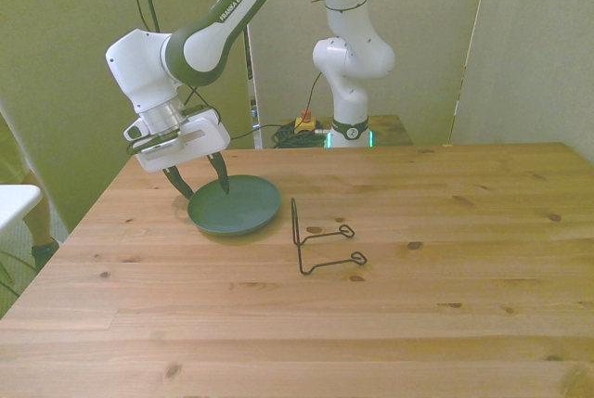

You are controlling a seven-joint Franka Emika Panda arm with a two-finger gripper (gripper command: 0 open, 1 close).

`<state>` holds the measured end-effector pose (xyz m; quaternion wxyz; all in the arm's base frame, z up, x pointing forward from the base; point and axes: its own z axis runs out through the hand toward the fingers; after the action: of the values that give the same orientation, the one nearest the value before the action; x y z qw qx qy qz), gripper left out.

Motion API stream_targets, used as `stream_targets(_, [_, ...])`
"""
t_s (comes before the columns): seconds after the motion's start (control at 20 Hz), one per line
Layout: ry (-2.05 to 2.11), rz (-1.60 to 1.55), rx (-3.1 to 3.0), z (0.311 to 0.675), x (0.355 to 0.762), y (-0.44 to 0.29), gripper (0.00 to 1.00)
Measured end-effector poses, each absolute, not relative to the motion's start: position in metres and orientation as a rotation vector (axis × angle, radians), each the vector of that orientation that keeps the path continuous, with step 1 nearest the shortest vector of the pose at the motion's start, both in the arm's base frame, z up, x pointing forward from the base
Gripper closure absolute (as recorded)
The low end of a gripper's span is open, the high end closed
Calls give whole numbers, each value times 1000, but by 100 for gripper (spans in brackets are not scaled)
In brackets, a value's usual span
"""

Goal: Load the plate

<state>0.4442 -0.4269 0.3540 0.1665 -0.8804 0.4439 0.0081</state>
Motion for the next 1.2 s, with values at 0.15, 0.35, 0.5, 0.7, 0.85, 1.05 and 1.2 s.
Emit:
stream_targets(0.15, [1265,25,-2504,352,443,-428,100])
stream_targets(0.35, [1268,29,-2503,350,443,-429,100])
stream_targets(0.5, [1271,30,-2503,348,442,-430,100])
stream_targets(0.7, [1275,28,-2504,346,443,-431,100])
stream_targets(0.85, [1275,24,-2507,345,444,-431,100])
stream_targets(1.05, [1275,-1,-2521,348,448,-430,100])
stream_targets(1.2, [1283,-25,-2529,356,451,-427,100])
